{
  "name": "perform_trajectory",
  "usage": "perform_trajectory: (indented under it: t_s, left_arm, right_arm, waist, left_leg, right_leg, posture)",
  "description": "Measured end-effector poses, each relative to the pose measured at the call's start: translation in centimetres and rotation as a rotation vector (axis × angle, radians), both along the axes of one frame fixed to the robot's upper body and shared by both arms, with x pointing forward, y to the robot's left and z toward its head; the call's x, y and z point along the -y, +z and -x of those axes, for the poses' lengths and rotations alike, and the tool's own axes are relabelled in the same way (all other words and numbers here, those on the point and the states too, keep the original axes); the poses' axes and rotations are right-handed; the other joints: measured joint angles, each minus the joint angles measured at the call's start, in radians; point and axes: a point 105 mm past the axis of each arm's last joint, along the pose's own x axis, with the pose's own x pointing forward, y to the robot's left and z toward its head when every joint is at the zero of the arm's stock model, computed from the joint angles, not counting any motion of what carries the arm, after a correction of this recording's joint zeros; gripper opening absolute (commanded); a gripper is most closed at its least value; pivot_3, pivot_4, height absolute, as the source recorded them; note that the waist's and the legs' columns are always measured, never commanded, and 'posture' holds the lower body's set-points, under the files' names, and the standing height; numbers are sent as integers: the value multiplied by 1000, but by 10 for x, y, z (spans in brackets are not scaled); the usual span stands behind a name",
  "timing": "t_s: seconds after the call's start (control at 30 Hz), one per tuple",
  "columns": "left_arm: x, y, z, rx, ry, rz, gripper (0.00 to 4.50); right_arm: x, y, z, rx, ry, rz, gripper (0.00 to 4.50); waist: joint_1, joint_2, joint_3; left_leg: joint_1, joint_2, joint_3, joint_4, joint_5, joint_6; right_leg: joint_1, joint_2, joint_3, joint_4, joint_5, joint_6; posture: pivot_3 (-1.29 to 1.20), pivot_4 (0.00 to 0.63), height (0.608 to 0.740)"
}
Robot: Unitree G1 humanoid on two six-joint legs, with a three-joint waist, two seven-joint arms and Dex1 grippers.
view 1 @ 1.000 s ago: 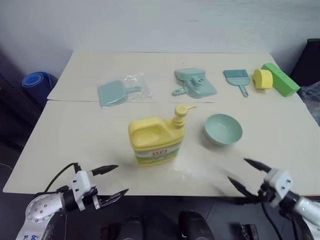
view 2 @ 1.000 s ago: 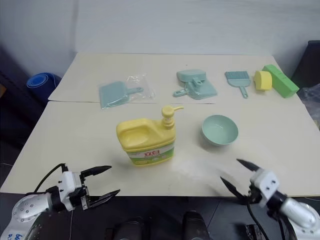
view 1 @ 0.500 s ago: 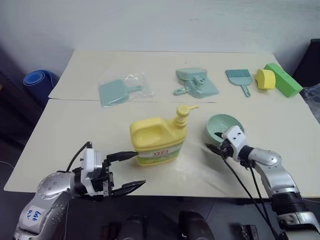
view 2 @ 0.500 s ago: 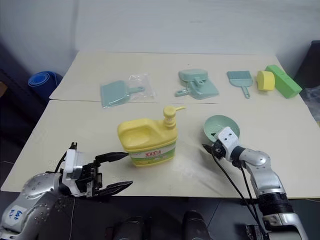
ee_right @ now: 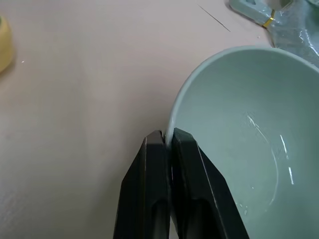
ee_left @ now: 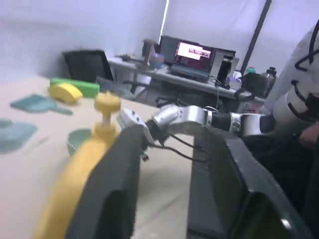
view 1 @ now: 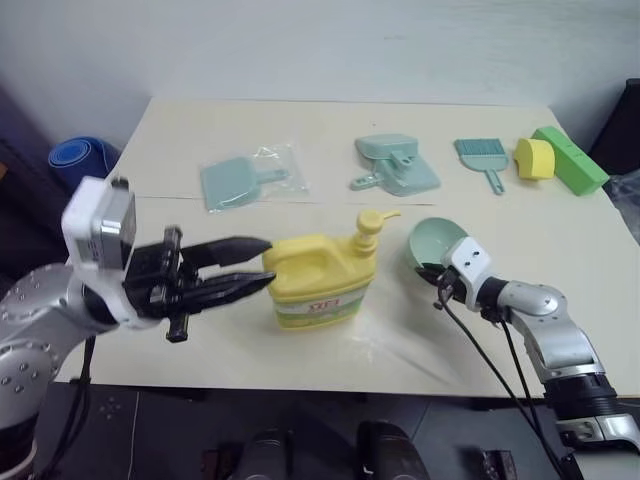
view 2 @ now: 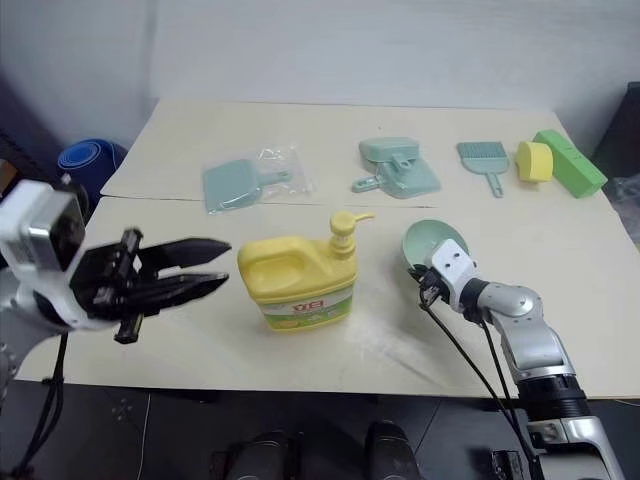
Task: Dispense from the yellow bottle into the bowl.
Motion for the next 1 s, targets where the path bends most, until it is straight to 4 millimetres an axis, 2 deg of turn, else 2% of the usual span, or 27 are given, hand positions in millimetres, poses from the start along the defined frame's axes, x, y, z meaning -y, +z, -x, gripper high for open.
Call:
perform_trajectory:
  t_s: [0.1, 0.13, 0.27, 0.37, 0.47, 0.57, 0.7, 0.77, 0.83, 0.9, 0.97, 1.0]
  left_arm:
    - [14, 20, -18, 73, -27, 85, 103]
    - [22, 26, -26, 101, -33, 105, 26]
    - [49, 28, -50, 133, -38, 109, 26]
    - [65, 25, -64, 123, -36, 99, 26]
    - [72, 20, -68, 135, -50, 75, 26]
    - [73, 16, -69, 155, -57, 53, 26]
    - [68, 8, -60, 192, -131, 30, 26]
    - [63, 1, -54, 195, -178, 4, 26]
    - [58, -3, -50, 195, -208, -44, 26]
    - [45, -13, -46, 193, -233, -170, 26]
    - [32, -24, -43, 181, -248, -281, 26]
    - [31, -26, -41, 176, -263, -300, 195]
  right_arm:
    - [-5, 11, 6, -11, 55, -10, 0]
    - [-10, 22, 9, 9, 103, 2, 0]
    - [-15, 65, 18, 95, 190, 75, 0]
    - [-16, 80, 26, 94, 230, 150, 0]
    - [-14, 88, 36, 51, 255, 227, 0]
    - [-7, 80, 41, -36, 226, 243, 0]
    - [8, 40, 44, -177, 163, 251, 0]
    - [14, 28, 40, -200, 133, 244, 0]
    - [14, 22, 35, -197, 123, 242, 0]
    - [14, 15, 27, -188, 117, 238, 0]
    - [20, 1, 23, -209, 95, 250, 0]
    - [18, 2, 19, -185, 90, 237, 519]
  waist:
    - [7, 1, 1]
    - [8, 1, 1]
    - [1, 1, 1]
    - [-1, 0, 1]
    - [0, 0, 2]
    - [2, -3, 3]
    - [4, -3, 4]
    - [2, -3, 4]
    - [1, -3, 4]
    - [-9, -4, 4]
    - [-16, -2, 4]
    - [-14, -2, 5]
  left_leg:
    - [-2, 0, -1, 2, 0, -1]
    - [-4, -1, -2, 3, 0, 0]
    - [-6, -1, -2, 3, 0, 0]
    - [-7, -1, -2, 2, 0, 0]
    - [-7, -1, -2, 2, 1, 0]
    - [-7, -1, -2, 3, 1, 0]
    - [-8, -1, -2, 4, 1, 0]
    - [-8, -1, -2, 4, 1, 0]
    - [-8, -1, -2, 4, 1, 0]
    - [-7, 0, -2, 3, 1, -1]
    - [-7, 0, -2, 2, 1, -1]
    - [-7, 0, -2, 3, 1, -1]
  right_leg:
    - [0, 0, -1, 0, 1, 1]
    - [-1, 0, -2, 0, 1, 2]
    - [-2, 0, -3, -1, 1, 3]
    - [-4, 0, -4, -1, 1, 3]
    - [-4, 0, -4, -1, 1, 3]
    - [-4, 0, -4, -1, 1, 3]
    - [-4, 0, -4, -1, 1, 3]
    - [-4, 0, -4, -1, 1, 3]
    - [-4, 0, -4, -1, 1, 3]
    - [-4, 1, -4, -1, 1, 3]
    - [-4, 1, -4, -1, 1, 3]
    - [-4, 1, -4, -1, 1, 3]
  posture:
    - [0, 150, 740]
    - [0, 150, 740]
    - [0, 150, 740]
    - [0, 150, 740]
    - [0, 150, 740]
    - [0, 150, 740]
    - [0, 150, 740]
    - [0, 150, 740]
    - [0, 150, 740]
    - [0, 150, 740]
    - [0, 150, 740]
    - [0, 150, 740]
